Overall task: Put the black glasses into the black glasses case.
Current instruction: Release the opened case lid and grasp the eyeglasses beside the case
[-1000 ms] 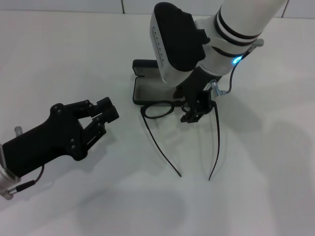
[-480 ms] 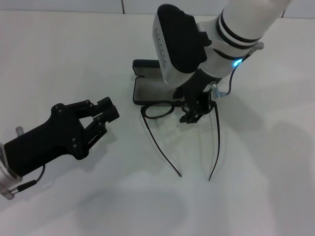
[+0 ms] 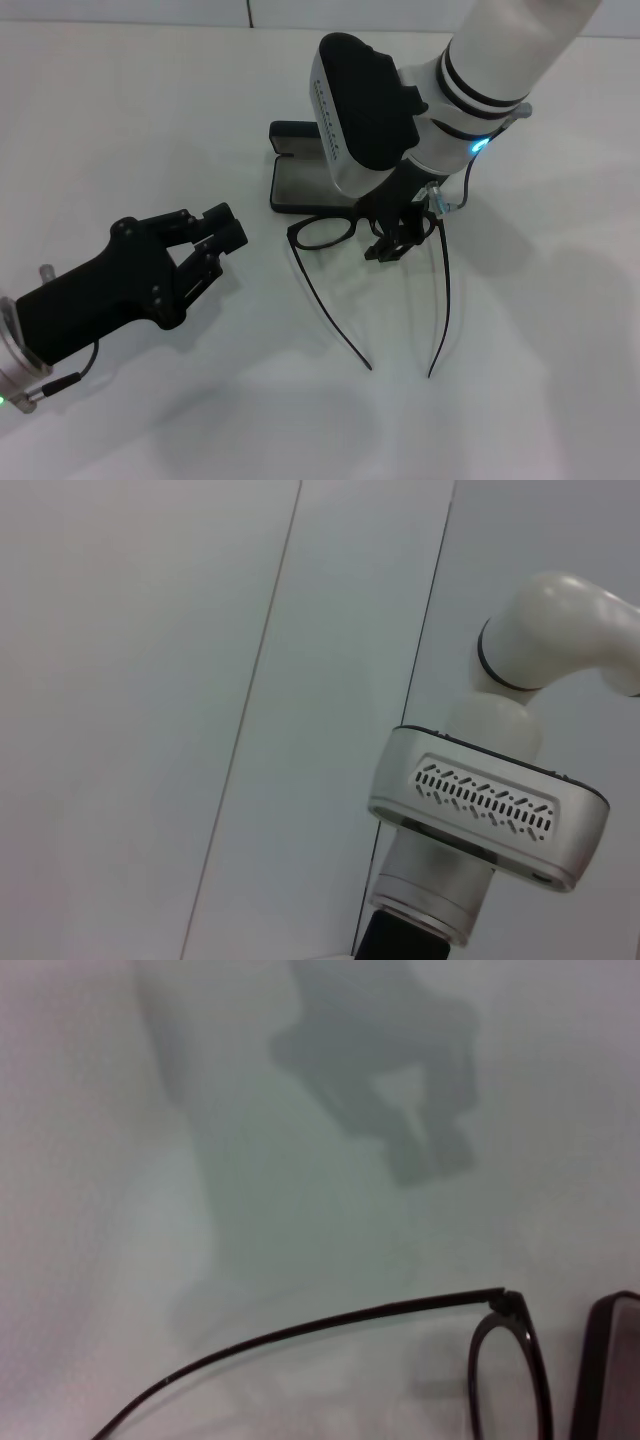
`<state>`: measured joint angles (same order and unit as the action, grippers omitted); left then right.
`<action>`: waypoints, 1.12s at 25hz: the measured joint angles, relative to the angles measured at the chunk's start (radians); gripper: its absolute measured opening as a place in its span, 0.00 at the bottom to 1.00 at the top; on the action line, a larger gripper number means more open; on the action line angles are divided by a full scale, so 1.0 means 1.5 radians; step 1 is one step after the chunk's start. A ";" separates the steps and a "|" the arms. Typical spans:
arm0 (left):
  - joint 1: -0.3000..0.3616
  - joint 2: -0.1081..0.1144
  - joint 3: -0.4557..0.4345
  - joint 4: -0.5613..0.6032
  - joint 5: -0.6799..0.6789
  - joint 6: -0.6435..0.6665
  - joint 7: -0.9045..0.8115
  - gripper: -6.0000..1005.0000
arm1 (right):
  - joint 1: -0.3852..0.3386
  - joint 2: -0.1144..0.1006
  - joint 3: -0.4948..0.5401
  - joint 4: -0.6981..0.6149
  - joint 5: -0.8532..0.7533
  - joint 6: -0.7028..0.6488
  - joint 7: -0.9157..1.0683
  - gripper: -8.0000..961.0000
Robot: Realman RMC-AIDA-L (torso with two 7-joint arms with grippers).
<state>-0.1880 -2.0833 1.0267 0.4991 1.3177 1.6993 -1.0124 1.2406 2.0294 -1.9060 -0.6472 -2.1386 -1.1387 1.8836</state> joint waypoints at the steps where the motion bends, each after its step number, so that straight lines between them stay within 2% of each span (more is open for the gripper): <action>1: 0.000 0.000 0.001 0.000 0.000 0.000 0.000 0.19 | 0.000 0.000 0.000 0.000 0.001 0.002 0.000 0.57; 8: -0.011 -0.001 0.003 -0.014 0.000 0.000 0.001 0.19 | -0.008 0.000 -0.008 0.000 0.009 0.016 -0.003 0.55; 17: -0.026 -0.001 0.003 -0.035 0.007 0.001 0.008 0.19 | -0.014 0.000 -0.018 0.008 0.024 0.038 -0.009 0.31; 28: -0.032 -0.001 0.003 -0.051 0.008 0.003 0.017 0.19 | -0.035 0.000 -0.017 -0.011 0.035 0.041 -0.008 0.13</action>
<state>-0.2353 -2.0846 1.0312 0.4218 1.3300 1.7042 -0.9863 1.1877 2.0293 -1.9321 -0.6642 -2.0867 -1.0772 1.8711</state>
